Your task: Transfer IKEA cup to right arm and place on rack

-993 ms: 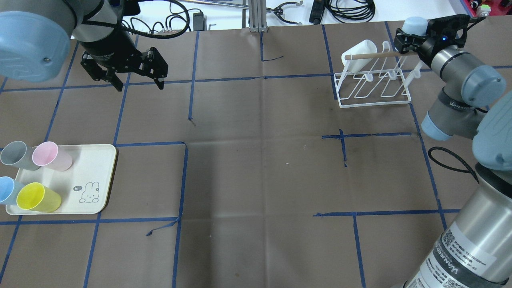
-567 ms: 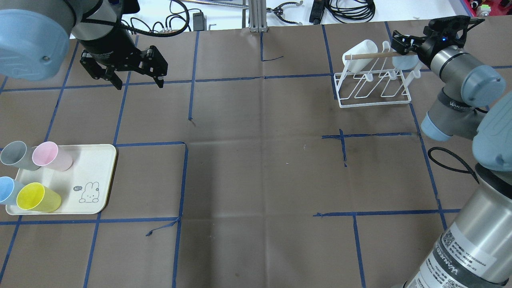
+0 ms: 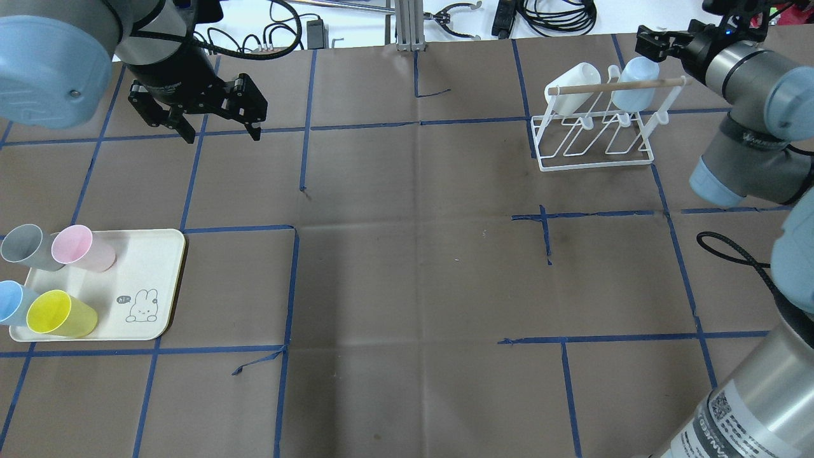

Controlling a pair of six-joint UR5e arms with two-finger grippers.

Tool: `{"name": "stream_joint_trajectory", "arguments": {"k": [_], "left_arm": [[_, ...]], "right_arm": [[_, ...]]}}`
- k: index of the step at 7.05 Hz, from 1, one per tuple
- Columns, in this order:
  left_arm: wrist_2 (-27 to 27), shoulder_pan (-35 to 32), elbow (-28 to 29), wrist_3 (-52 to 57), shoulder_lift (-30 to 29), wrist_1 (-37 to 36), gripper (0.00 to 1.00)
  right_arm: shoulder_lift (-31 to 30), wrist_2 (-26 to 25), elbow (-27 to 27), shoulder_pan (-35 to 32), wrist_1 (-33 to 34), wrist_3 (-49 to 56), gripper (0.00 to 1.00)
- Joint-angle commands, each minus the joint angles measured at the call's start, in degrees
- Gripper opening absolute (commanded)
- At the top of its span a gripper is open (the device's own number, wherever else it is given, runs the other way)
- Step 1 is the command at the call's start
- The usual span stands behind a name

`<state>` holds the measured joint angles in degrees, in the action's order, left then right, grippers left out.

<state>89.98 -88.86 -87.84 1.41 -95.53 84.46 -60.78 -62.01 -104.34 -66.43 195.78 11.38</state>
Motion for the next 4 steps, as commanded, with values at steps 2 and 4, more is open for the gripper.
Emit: {"name": "stream_joint_trajectory", "arguments": {"k": [2,4], "left_arm": [[-0.07,0.0,0.03,-0.17,0.0,0.0,1.0],[-0.07,0.0,-0.05,-0.18,0.0,0.0,1.0]], "right_arm": [[-12.13,-3.53,-0.07,-0.8,-25.8,0.4,1.0],[-15.84,-8.89,0.02,-3.77,-39.37,0.57,1.0]]}}
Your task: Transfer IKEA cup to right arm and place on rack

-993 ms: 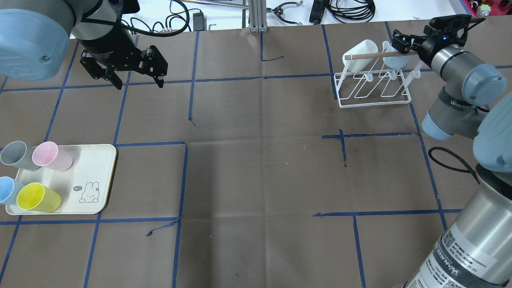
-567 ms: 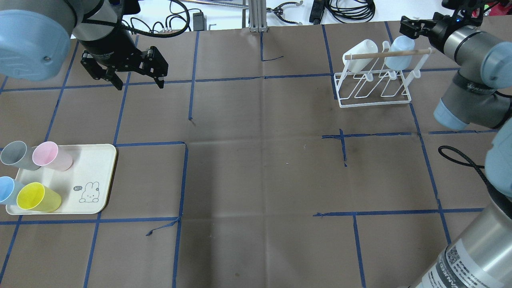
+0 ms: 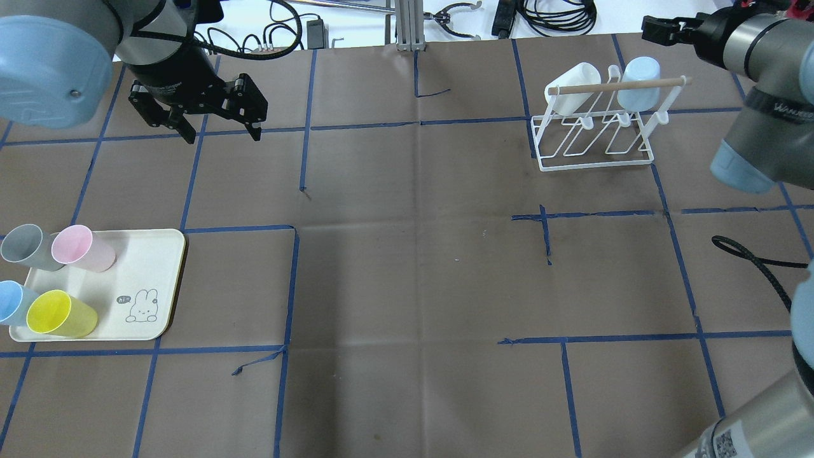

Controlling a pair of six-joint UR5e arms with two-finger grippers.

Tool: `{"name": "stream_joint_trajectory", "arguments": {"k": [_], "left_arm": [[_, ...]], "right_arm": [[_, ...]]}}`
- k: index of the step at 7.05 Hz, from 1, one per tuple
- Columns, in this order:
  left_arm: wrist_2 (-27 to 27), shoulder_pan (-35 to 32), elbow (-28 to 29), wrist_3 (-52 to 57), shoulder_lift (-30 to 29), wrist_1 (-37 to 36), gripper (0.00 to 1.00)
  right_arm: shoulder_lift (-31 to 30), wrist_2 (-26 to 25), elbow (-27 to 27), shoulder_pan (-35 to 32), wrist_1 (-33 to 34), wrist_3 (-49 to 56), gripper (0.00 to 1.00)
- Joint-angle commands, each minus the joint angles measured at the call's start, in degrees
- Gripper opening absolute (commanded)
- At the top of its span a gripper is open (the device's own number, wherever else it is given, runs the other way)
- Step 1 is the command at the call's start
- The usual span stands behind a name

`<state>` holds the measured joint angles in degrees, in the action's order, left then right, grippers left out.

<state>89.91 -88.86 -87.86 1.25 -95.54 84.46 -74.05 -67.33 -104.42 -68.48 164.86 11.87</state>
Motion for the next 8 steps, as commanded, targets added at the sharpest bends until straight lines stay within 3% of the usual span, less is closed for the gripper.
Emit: {"name": "stream_joint_trajectory", "arguments": {"k": [1,3,5,6,7,8], "left_arm": [[0.0,0.0,-0.03,-0.02,0.0,0.0,1.0],[0.0,0.0,-0.03,-0.11,0.0,0.0,1.0],[0.09,0.0,-0.03,-0.2,0.0,0.0,1.0],[0.09,0.0,-0.03,-0.2,0.0,0.0,1.0],[0.0,0.0,-0.12,-0.2,0.0,0.0,1.0],[0.09,0.0,-0.12,-0.2,0.0,0.0,1.0]], "right_arm": [[-4.85,-6.12,0.09,-3.74,-14.59,0.0,1.0],[-10.29,-9.04,1.23,-7.44,-31.79,-0.79,1.0],[-15.13,-9.31,4.38,-8.51,-54.44,-0.88,1.0],[-16.72,-9.92,6.84,-8.51,-62.04,-0.8,1.0],[-17.61,-14.63,8.08,-8.77,-67.77,-0.71,1.0],[-18.57,-17.11,8.09,-10.25,-68.61,-1.32,1.0]]}}
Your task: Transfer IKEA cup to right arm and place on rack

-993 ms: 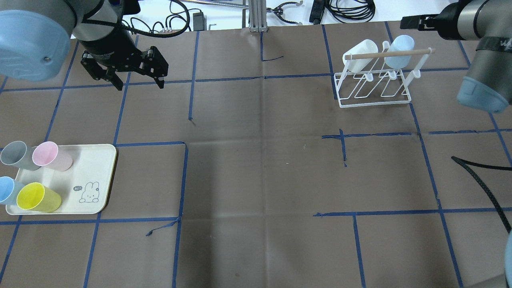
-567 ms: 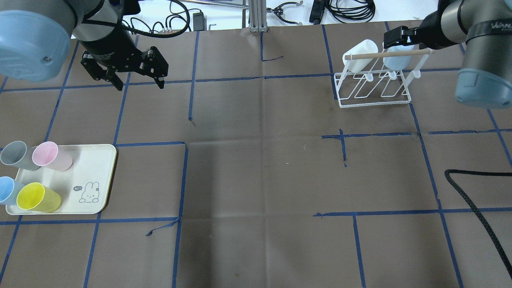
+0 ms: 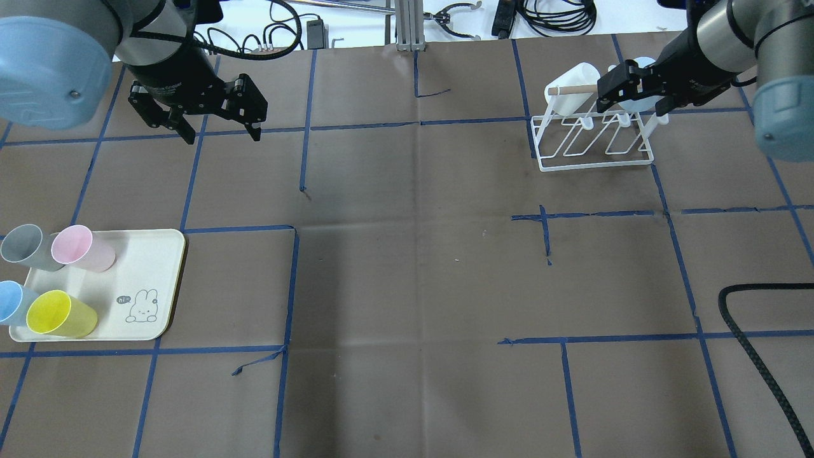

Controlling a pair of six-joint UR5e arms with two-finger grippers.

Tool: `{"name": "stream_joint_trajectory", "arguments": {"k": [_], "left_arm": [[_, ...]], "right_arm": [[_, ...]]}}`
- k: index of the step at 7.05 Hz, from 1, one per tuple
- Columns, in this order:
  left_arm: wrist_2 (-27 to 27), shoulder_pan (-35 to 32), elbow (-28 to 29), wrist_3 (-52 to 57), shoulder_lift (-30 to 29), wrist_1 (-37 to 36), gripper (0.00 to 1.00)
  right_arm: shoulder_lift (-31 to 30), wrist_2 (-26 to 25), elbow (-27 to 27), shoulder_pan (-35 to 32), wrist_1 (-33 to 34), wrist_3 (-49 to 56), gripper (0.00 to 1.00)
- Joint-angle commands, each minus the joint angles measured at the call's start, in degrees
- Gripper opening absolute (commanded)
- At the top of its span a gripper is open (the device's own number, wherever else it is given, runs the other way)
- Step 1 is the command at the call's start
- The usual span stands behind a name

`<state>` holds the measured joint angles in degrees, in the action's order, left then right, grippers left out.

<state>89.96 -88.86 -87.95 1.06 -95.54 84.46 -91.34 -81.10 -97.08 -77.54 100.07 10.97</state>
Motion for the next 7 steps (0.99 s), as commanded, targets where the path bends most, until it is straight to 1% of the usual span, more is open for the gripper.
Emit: {"name": "stream_joint_trajectory", "arguments": {"k": [1,2,3,4,6,7], "left_arm": [[-0.05,0.0,0.06,0.0,0.0,0.0,1.0],[0.04,0.0,0.06,0.0,0.0,0.0,1.0],[0.04,0.0,0.06,0.0,0.0,0.0,1.0],[-0.05,0.0,0.06,0.0,0.0,0.0,1.0],[0.04,0.0,0.06,0.0,0.0,0.0,1.0],[0.04,0.0,0.06,0.0,0.0,0.0,1.0]], "right_arm": [[-1.39,-7.27,0.75,-4.17,-3.74,-4.07,1.0],[-1.3,-8.53,0.66,-8.55,-3.91,-11.16,1.0],[-1.3,-8.02,0.4,-12.07,-5.22,-15.41,1.0],[-1.47,-7.58,0.48,-12.8,-7.23,-15.45,1.0],[-2.26,-7.49,1.27,-12.99,-15.47,-14.92,1.0],[-2.35,-7.58,1.71,-13.07,-15.6,-14.92,1.0]]}}
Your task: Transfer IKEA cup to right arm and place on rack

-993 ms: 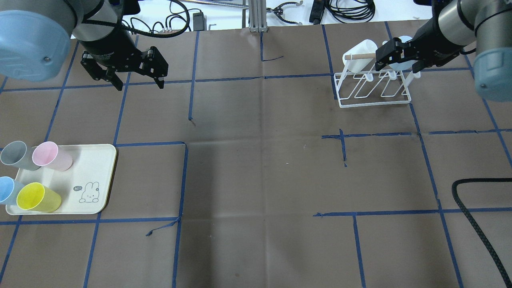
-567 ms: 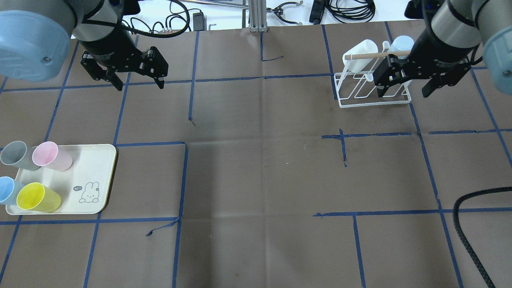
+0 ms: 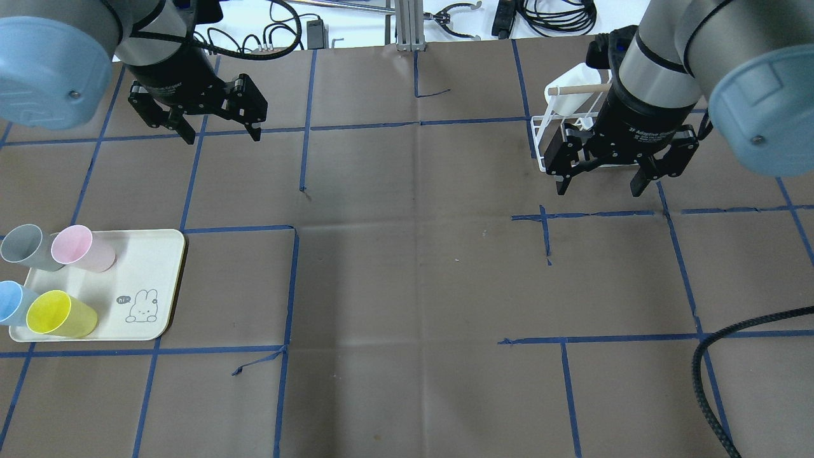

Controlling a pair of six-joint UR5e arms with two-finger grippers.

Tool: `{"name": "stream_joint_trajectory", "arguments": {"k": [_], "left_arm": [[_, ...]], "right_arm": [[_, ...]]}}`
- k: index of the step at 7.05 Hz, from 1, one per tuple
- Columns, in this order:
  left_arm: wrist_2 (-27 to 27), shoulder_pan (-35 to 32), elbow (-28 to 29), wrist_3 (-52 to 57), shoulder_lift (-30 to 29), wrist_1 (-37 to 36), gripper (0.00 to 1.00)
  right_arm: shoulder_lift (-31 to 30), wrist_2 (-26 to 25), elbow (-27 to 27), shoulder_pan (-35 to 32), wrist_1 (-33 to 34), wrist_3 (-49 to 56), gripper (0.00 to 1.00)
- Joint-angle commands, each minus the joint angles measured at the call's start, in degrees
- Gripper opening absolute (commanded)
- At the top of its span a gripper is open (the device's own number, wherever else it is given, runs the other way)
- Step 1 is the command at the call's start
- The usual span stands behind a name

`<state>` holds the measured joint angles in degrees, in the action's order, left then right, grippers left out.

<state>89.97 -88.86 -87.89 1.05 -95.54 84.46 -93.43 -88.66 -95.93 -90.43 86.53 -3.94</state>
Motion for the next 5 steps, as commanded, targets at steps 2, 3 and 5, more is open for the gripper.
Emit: {"name": "stream_joint_trajectory", "arguments": {"k": [2,3,5], "left_arm": [[-0.06,0.0,0.17,-0.09,0.0,0.0,1.0],[0.03,-0.09,0.09,-0.17,0.0,0.0,1.0],[0.03,0.0,0.09,-0.17,0.0,0.0,1.0]], "right_arm": [[0.0,-0.28,1.87,-3.23,-1.9,0.08,1.0],[1.22,-0.37,4.32,-4.82,-1.98,-0.01,1.0],[3.6,-1.33,5.57,-5.1,-1.29,0.25,1.0]]}}
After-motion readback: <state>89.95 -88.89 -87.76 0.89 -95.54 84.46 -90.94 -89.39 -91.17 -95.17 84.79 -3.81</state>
